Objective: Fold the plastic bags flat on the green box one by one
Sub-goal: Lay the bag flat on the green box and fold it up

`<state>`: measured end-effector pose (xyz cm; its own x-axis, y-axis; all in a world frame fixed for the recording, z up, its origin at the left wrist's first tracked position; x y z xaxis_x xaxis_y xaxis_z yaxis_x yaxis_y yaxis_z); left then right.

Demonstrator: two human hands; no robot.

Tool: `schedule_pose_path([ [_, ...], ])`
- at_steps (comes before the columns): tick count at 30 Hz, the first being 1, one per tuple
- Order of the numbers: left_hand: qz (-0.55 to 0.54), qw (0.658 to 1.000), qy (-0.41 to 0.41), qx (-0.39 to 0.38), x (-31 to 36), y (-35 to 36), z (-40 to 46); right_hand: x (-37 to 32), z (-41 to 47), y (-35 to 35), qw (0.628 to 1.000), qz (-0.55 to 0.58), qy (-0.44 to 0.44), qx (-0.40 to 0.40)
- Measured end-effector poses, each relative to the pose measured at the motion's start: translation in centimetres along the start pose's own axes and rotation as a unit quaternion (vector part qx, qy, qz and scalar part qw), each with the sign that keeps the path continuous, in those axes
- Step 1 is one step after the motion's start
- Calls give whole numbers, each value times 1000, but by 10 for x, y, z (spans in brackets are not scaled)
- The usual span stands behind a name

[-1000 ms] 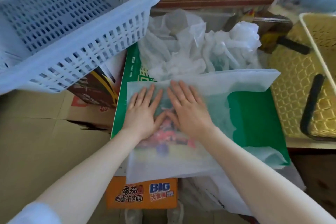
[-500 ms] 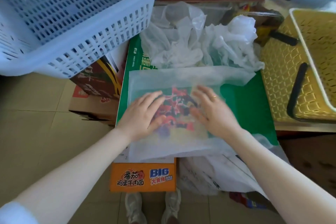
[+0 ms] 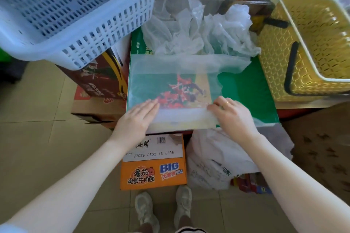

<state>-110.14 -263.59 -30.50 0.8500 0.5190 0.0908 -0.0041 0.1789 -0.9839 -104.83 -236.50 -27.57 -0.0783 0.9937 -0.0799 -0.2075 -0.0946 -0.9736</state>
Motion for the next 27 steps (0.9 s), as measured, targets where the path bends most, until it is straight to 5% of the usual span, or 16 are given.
schedule_pose_path([
  [4,6,999,-49,-13,-2,-1,1,6,1,1,998,-38,45,33],
  [12,-107,994,12,4,58,23,57,15,-16,19,997,-49,60,12],
  [16,-132,990,-45,-11,55,34,60,58,-39,15,985,-60,161,-2],
  [20,-112,994,-10,-17,54,39,51,87,-57,0,961,27,274,-25],
  [24,-74,996,-1,-50,53,43,45,89,-55,-3,947,38,307,-92],
  [27,-79,992,-28,-91,49,39,41,77,-51,-7,935,12,268,-232],
])
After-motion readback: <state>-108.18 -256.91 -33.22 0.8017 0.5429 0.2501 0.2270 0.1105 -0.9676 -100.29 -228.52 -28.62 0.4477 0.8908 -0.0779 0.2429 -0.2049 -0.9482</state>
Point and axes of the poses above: each hand's wrist, its own z-axis towards the middle knuckle, its own y-axis out of the palm, x = y × z, the point moved 1 cm from there along z, towards the middle knuckle, and after that the axes turned 13 degrees about y, right-handed, at the moved point
